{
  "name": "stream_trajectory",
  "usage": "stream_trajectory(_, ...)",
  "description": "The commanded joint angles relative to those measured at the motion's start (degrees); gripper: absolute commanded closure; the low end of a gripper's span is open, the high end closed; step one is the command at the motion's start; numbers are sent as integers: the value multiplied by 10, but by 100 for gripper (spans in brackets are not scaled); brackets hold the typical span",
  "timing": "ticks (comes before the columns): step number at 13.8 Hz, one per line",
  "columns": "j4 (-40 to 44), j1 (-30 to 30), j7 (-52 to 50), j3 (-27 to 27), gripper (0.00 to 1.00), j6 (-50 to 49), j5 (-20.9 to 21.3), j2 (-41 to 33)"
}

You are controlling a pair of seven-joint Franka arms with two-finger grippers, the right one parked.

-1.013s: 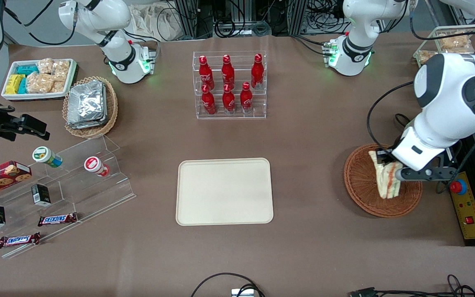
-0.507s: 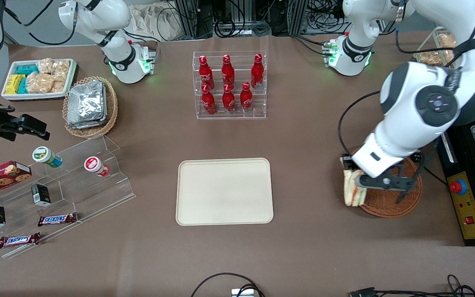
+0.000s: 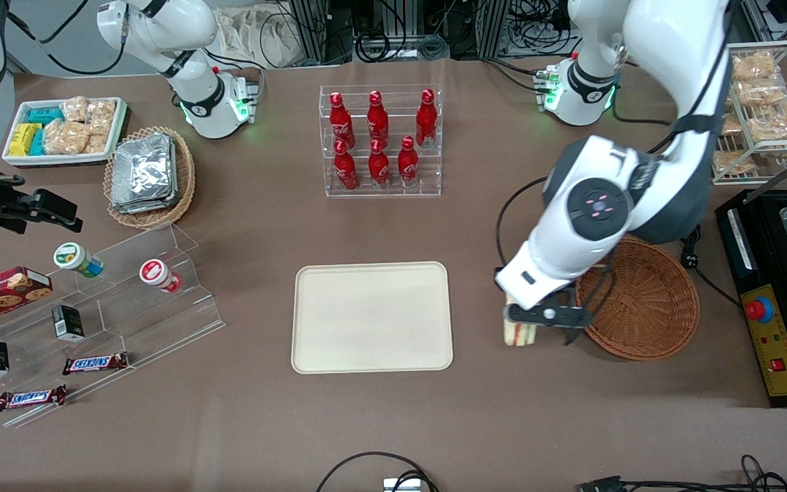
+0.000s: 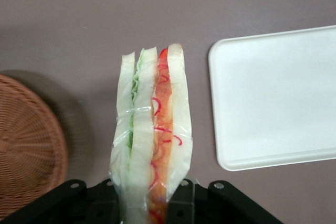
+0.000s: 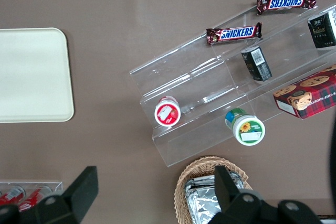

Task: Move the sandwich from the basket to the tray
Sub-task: 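Carry the sandwich over the cream tray and lower it onto the tray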

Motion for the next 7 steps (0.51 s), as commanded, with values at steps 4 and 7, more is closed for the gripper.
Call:
stream_trajectory(4, 49, -74, -89, 5, 83, 76, 35, 92)
stream_trajectory(7, 49, -102, -111, 7, 84, 111, 45, 126)
